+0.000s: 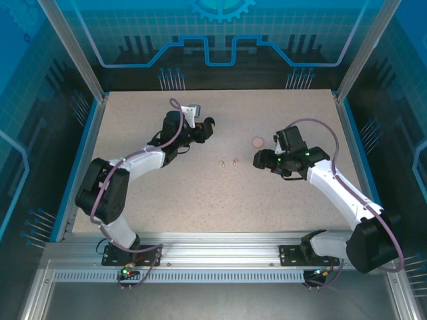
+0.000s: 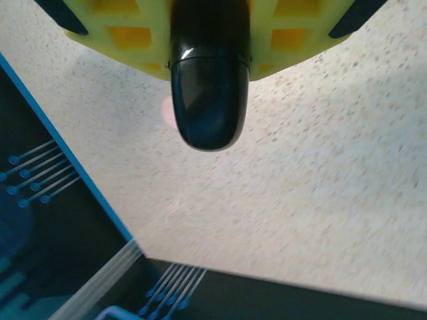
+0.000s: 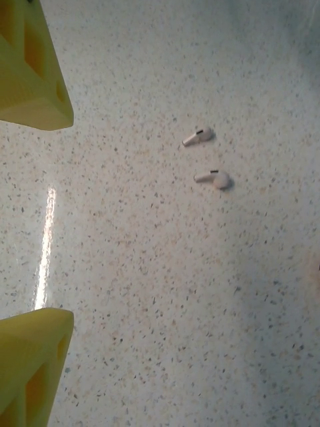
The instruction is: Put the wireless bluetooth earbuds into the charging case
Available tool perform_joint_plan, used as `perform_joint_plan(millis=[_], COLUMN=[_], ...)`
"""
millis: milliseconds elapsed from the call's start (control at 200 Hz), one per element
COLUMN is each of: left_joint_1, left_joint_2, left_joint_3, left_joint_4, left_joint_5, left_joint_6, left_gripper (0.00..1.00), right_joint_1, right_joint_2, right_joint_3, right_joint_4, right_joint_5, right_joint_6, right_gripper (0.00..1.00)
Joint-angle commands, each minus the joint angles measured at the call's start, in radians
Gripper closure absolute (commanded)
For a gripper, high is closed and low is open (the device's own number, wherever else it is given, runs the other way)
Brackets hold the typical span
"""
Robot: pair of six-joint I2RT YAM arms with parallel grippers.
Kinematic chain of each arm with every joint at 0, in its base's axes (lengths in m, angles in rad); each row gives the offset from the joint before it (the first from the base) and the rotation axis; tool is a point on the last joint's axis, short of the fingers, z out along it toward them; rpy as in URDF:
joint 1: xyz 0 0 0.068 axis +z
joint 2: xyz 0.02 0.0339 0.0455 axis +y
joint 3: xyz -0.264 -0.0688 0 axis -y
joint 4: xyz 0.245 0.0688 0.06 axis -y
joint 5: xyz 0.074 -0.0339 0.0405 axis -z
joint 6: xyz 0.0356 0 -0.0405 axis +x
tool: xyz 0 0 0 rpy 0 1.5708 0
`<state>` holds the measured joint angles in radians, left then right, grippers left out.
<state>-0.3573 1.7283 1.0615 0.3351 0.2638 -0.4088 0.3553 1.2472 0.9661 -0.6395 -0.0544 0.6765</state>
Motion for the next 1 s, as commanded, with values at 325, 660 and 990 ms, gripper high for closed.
perform_joint_plan(millis=[325,660,990], left_joint_1=[0.070,0.119,0.163], left_joint_2=[0.215,0.315,0.357], left_joint_3=[0.191,0.256,0.280], left_joint_4=[-0.379,-0.538,-0.610], left_joint_5=[0.151,0.206,0.186], left_joint_6=[-0.166,-0.183,-0.180], left_gripper=[1.00,0.94,0.89], right_joint_1=[0.016,0.015,0.012], right_joint_2=[0.078,0.149,0.189], right_joint_3=[0.027,0.067,0.090], right_joint_4=[0.052,0.049,0.051], right_joint_5=[0.140,0.146,0.148], right_joint_6=[0.006,0.006,0.018], right_gripper=[0.27,0.27,0.27])
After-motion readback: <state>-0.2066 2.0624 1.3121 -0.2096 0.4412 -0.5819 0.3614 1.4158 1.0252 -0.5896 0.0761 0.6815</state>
